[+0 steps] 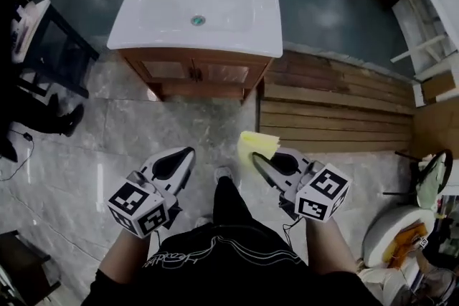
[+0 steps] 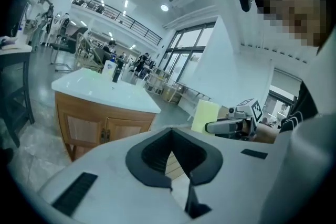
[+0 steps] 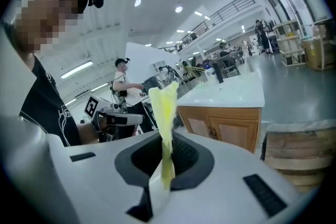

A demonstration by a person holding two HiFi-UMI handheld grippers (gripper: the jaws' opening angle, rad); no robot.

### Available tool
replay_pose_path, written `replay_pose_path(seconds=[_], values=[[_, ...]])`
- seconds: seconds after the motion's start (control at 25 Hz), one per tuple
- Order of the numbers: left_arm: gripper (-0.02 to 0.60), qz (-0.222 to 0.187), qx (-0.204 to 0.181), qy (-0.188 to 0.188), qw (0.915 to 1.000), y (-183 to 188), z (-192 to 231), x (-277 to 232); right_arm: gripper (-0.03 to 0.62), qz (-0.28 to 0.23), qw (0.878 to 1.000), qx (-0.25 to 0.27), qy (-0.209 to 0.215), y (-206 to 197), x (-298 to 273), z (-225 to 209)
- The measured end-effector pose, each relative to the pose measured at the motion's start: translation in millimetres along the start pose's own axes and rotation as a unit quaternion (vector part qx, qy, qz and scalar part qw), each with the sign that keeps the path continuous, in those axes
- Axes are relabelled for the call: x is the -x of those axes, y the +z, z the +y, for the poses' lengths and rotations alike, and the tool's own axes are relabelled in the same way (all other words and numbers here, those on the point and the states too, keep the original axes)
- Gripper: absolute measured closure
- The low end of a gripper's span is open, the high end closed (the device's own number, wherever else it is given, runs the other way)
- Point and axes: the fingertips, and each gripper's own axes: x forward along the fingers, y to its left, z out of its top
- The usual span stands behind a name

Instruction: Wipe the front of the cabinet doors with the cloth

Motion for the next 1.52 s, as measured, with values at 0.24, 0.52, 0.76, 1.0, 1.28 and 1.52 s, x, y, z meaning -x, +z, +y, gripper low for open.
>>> replay_pose_path(seconds=[0.24, 0.52, 0.76, 1.0, 1.28, 1.52], values=[[0.575, -0.046, -0.03, -0.011, 0.9984, 17, -62, 104, 0.553, -0.07, 0.997, 0.031, 0.012, 12, 25, 117], [0.575, -0.083, -0.091, -0.026, 0.9921, 40, -136, 188, 0.553, -0.094, 0.993, 0.065, 0.016, 24, 69, 214], [0.575, -0.098, -0.12, -0.041, 0.9872, 49, -183, 203, 0.553, -0.124, 0.99, 0.067, 0.03, 41, 110, 242], [0.575, -0.118, -0.118, -0.054, 0.9844, 64, -216, 196, 0.553, -0.117, 0.99, 0.067, 0.044, 49, 136, 239], [0.575, -0.124, -0.099, -0.057, 0.9856, 69, -232, 202, 0.553, -0.115, 0.987, 0.102, 0.048, 51, 156, 253], [0.575, -0.127, -0.116, -0.051, 0.9838, 68, -233, 215, 0.553, -0.118, 0.986, 0.112, 0.044, 49, 149, 265]])
